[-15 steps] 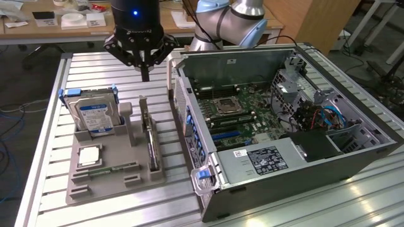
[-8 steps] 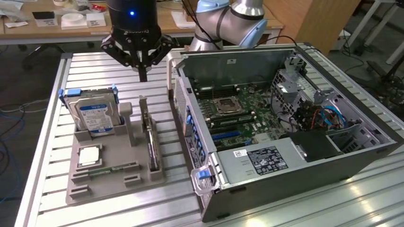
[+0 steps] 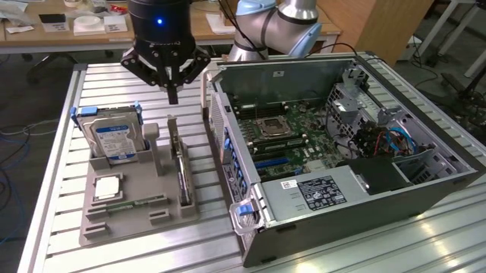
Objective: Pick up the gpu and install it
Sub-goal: 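Reach for the gpu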
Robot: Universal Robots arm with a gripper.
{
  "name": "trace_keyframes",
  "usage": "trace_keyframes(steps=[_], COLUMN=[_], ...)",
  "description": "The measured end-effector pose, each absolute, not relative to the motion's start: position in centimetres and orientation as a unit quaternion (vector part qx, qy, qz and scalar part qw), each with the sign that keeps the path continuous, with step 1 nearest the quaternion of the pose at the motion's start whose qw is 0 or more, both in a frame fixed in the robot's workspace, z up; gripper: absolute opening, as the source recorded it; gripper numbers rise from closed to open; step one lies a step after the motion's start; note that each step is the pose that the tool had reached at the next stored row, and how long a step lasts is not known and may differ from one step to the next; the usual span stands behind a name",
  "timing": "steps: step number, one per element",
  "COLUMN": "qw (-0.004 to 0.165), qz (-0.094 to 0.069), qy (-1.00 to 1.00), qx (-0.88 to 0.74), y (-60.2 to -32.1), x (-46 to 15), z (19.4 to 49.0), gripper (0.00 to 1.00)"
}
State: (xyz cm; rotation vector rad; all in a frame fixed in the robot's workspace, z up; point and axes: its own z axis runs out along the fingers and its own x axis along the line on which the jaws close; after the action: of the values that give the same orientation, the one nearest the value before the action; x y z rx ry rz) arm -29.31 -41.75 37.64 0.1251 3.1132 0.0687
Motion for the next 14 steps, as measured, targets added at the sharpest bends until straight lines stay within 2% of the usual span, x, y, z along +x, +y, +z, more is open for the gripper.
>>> trace_keyframes(steps=[14], qw=[0.013], qz=[0.021], qy=[0.999], qx=[0.04], y=[-45.3], x=[-29.3], z=[37.6], gripper=[0.11])
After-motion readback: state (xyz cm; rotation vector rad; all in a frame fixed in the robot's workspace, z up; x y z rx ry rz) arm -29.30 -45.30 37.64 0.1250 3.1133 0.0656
